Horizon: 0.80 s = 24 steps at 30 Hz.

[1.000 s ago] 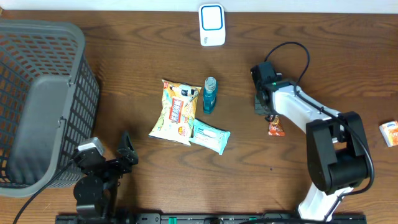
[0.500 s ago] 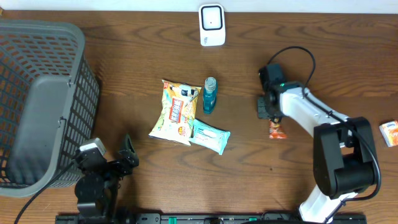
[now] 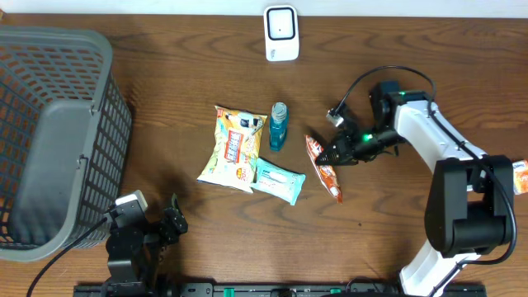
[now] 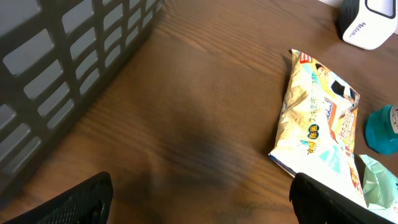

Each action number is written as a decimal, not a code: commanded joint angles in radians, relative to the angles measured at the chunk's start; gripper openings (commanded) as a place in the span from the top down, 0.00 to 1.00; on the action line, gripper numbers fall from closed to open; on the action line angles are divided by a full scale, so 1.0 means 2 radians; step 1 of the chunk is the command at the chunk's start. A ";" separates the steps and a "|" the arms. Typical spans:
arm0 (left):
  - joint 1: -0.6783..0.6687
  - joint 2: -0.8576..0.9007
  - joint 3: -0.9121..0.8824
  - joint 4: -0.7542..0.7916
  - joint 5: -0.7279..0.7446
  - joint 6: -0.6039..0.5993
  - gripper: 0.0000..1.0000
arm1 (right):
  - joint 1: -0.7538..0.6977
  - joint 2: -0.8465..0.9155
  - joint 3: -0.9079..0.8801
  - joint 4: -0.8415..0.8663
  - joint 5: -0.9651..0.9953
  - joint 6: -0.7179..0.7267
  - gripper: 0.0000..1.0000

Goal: Scan the item barcode
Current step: 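Lift the red snack bar and move it left toward the wipes pack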

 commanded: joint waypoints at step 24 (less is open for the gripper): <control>0.000 -0.002 -0.003 -0.010 -0.004 -0.003 0.09 | 0.043 0.005 -0.007 -0.045 -0.055 -0.155 0.99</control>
